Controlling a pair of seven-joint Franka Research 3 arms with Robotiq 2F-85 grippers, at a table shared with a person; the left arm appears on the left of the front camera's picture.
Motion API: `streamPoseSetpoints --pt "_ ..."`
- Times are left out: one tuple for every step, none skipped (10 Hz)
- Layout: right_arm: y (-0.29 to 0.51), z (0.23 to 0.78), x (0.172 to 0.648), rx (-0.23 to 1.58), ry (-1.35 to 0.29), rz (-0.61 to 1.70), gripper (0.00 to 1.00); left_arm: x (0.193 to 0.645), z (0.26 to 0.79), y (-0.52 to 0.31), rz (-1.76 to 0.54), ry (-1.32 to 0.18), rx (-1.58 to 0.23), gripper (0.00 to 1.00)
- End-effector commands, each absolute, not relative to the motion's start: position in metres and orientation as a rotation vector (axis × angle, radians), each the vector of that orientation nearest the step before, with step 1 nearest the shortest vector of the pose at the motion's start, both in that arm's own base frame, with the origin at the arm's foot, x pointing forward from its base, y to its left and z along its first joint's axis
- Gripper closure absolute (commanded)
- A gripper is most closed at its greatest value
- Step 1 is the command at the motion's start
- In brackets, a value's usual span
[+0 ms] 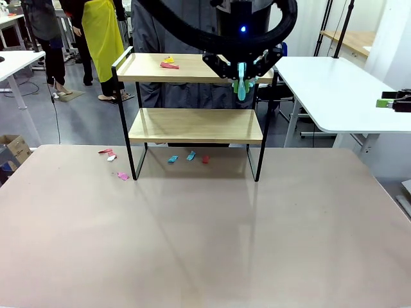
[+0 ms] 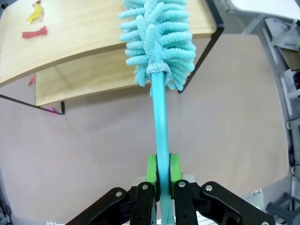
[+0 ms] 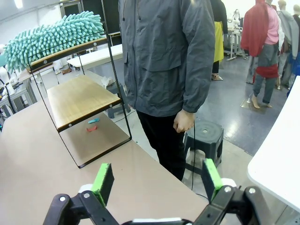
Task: Clean the shelf.
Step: Clean the specific section of the Shelf indicated by the human with the Duster.
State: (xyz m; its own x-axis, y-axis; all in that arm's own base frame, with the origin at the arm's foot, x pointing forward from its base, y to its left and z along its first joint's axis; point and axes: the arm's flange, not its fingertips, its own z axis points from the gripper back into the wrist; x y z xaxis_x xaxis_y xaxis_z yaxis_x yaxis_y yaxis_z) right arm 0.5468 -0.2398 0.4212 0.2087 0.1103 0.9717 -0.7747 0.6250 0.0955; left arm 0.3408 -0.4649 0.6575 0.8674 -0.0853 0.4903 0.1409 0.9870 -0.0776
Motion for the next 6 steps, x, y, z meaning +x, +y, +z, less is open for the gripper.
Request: streamPoseSetpoints --pt "-0.238 0.423 0.548 0.665 -1.211 0.689 0.0 0.347 0.658 -0.444 -0.069 -0.491 -0.085 0.87" --pt "-0.238 0.423 0.548 0.665 -1.211 0.689 0.0 0.352 0.658 -0.432 -0.056 -0.475 -0.074 0.87" --pt "-0.238 0.423 0.548 0.665 -1.211 0.689 0.0 0.356 0.659 -0.414 -0.019 -0.466 -0.063 0.87" --pt "-0.238 0.423 0.548 0.665 -1.211 0.689 0.0 0.359 0.658 -0.402 -0.001 -0.461 -0.053 0.87" --pt "-0.238 0.423 0.548 0.665 -1.211 0.689 0.0 0.363 0.658 -0.387 0.012 -0.438 -0.053 0.87" --pt "-0.238 0.423 0.548 0.665 -1.211 0.689 0.0 0.367 0.657 -0.374 0.023 -0.427 -0.042 0.87"
